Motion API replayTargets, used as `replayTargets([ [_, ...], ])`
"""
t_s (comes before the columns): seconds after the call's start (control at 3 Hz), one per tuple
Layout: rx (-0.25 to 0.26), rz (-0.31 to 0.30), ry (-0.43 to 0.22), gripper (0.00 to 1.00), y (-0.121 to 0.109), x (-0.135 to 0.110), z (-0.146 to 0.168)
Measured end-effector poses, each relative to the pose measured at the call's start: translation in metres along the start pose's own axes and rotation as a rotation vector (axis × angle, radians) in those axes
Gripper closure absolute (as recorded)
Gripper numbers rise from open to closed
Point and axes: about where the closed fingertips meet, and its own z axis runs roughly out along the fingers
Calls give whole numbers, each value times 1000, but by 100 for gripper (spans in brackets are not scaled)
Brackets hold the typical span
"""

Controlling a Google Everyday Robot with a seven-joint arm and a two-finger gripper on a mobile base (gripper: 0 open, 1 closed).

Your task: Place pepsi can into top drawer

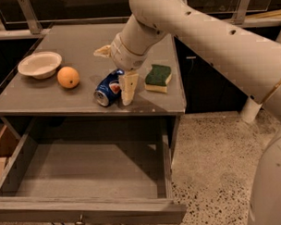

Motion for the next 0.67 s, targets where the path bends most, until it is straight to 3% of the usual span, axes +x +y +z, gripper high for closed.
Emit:
replayTargets([
  [0.33,0,0,0,2,0,0,0],
  [0.67,0,0,0,26,0,0,0],
])
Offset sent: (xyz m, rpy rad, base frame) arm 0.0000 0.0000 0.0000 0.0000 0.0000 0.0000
